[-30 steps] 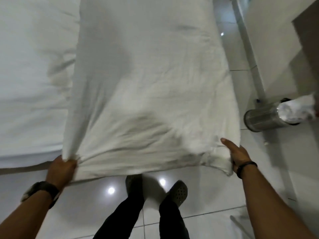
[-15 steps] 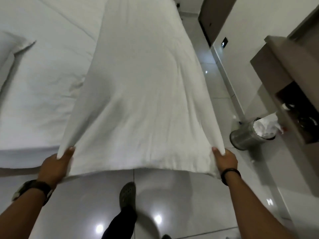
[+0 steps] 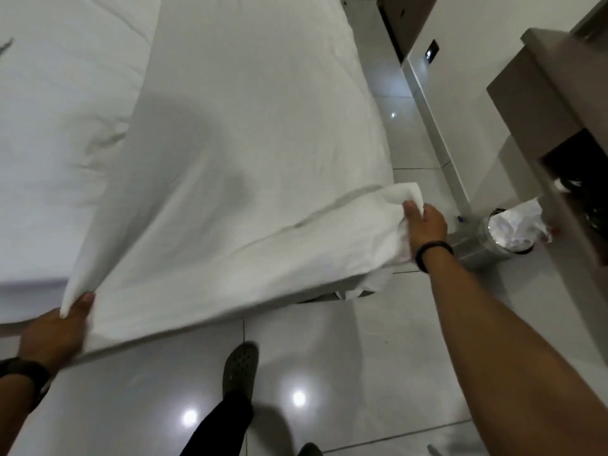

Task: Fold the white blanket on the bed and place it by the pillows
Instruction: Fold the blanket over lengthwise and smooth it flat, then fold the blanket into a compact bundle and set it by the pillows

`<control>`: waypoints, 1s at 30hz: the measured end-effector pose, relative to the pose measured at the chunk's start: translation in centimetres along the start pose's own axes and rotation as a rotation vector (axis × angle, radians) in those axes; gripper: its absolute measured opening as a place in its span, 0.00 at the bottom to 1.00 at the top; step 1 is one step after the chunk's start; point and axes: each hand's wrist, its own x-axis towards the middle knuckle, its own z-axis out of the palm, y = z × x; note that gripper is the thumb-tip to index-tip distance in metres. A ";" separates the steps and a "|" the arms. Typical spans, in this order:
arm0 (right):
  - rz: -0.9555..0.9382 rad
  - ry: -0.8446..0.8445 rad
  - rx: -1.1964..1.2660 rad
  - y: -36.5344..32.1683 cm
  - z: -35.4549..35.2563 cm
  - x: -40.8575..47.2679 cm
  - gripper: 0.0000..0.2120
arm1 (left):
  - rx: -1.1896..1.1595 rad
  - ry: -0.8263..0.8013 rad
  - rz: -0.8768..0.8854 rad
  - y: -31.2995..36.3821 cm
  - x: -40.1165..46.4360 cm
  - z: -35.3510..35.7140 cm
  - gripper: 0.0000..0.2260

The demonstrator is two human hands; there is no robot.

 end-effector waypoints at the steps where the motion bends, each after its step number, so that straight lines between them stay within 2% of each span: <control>1: 0.051 -0.025 -0.056 1.8 1.3 0.2 0.22 | 0.023 -0.009 -0.034 -1.8 1.8 0.6 0.42; 5: 0.366 -0.130 -0.111 9.1 6.5 -0.4 0.31 | 0.018 -0.045 -0.063 -4.1 4.8 1.8 0.37; 7: 0.447 -0.215 -0.079 12.1 8.1 -1.2 0.29 | 0.004 -0.017 -0.089 -2.7 3.6 2.2 0.36; 9: 0.472 -0.267 -0.061 14.3 9.0 -1.5 0.26 | 0.000 -0.031 -0.093 -1.9 3.0 2.7 0.33; 11: 0.488 -0.249 -0.003 15.0 9.2 -1.0 0.25 | -0.019 -0.031 -0.084 -1.4 2.7 3.2 0.31; 14: 0.484 -0.178 0.096 14.1 9.3 -0.1 0.21 | -0.053 -0.044 -0.096 -1.3 2.7 3.8 0.34; 16: 0.476 -0.165 0.157 14.0 9.1 0.2 0.22 | -0.055 -0.037 -0.111 -1.6 2.8 3.9 0.40; 18: 0.558 -0.181 0.285 13.9 9.0 0.3 0.26 | -0.059 -0.026 -0.117 -1.7 2.8 3.8 0.44; 20: 0.621 -0.203 0.347 13.6 9.1 0.0 0.24 | -0.050 -0.014 -0.109 -1.6 2.6 3.7 0.43; 22: 0.585 -0.200 0.315 13.4 8.6 -1.0 0.15 | -0.054 -0.027 -0.101 -0.9 2.1 3.6 0.37; 25: 0.537 -0.102 0.375 12.2 6.1 -4.8 0.08 | -0.036 -0.033 -0.113 0.2 0.6 3.2 0.31; 27: 0.448 -0.081 0.407 10.5 4.1 -7.1 0.07 | -0.028 -0.041 -0.109 1.2 -1.0 2.7 0.30; 30: 0.299 -0.183 0.314 8.3 2.2 -9.6 0.10 | -0.006 -0.091 -0.033 2.7 -3.8 1.2 0.33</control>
